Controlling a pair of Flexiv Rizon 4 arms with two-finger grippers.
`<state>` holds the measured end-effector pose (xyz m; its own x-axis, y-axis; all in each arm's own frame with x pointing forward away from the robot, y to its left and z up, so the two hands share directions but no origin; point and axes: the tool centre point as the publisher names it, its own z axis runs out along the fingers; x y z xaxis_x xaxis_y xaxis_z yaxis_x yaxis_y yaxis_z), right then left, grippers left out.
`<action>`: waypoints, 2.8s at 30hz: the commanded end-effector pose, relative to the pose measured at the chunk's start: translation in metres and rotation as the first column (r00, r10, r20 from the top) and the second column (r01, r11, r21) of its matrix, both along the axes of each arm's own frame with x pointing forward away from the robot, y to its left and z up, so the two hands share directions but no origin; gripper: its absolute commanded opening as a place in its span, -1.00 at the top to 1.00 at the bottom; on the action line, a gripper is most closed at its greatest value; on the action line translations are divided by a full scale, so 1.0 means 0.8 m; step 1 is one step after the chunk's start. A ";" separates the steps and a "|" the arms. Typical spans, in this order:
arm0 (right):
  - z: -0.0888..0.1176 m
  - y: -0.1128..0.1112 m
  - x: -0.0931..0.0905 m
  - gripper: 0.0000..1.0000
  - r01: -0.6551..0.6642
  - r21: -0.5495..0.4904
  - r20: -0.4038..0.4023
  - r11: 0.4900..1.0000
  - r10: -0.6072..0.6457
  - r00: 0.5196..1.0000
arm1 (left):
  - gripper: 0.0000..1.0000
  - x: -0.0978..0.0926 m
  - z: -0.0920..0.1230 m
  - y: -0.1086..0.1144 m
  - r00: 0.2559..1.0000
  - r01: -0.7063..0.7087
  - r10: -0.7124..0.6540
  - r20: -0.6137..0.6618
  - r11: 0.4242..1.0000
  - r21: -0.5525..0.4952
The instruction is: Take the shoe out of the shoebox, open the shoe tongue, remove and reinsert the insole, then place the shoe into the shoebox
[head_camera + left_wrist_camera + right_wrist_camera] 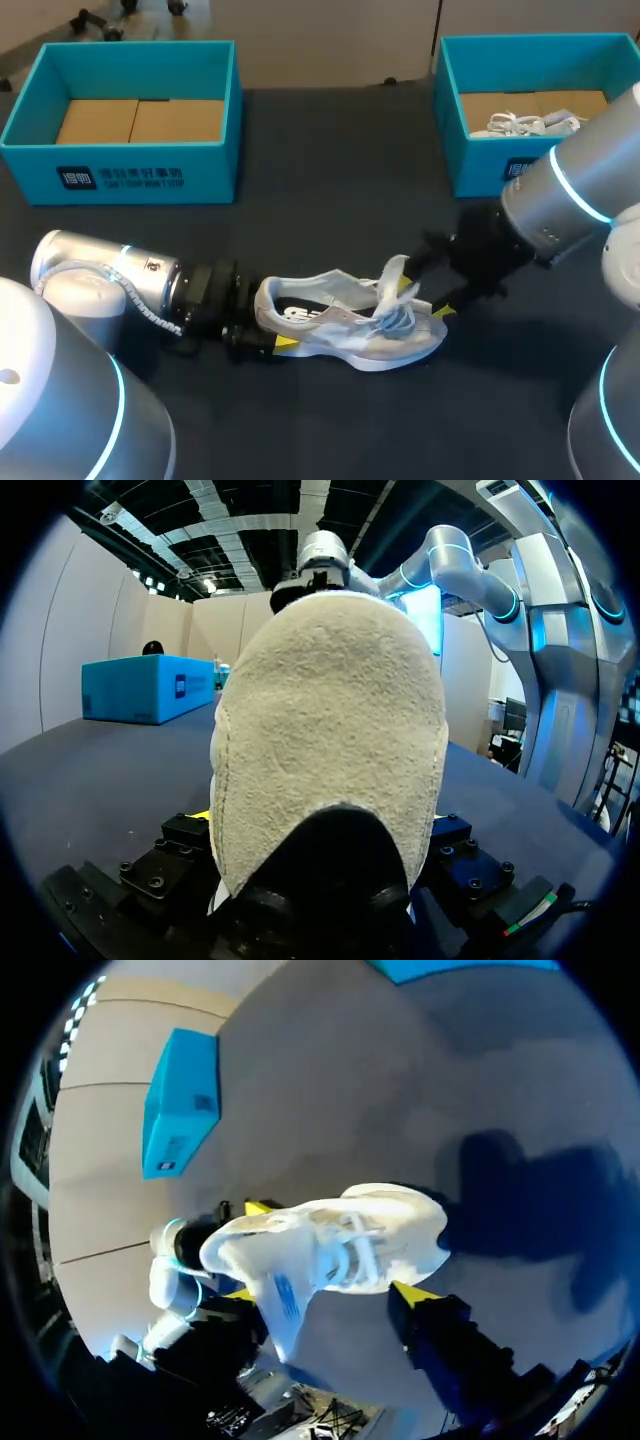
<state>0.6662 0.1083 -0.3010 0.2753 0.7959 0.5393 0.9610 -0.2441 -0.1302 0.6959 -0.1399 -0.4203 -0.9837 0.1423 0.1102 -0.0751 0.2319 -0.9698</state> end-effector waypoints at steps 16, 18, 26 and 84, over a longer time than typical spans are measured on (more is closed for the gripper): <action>0.132 0.083 0.028 -1.00 -0.300 -0.464 -0.103 0.834 0.285 0.953 | 1.00 0.000 -0.002 -0.001 1.000 0.001 -0.001 -0.001 1.000 0.002; 0.139 0.095 0.031 -1.00 -0.352 -0.507 -0.114 0.787 0.343 0.932 | 1.00 0.000 -0.002 -0.001 1.000 0.001 -0.001 -0.001 1.000 0.002; 0.145 0.124 0.048 0.04 -0.519 -0.570 -0.200 0.637 0.505 0.840 | 1.00 0.000 -0.002 -0.001 1.000 0.001 -0.001 -0.001 1.000 0.002; 0.088 0.151 0.029 1.00 -0.759 -0.651 0.080 0.013 0.995 -0.052 | 1.00 0.000 -0.002 -0.001 1.000 0.001 -0.001 -0.001 1.000 0.002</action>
<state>0.6899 0.2340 -0.2300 -0.9680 0.2343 -0.0896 0.2244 0.9685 0.1080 0.6958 -0.1400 -0.4202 -0.9836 0.1428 0.1102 -0.0750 0.2316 -0.9699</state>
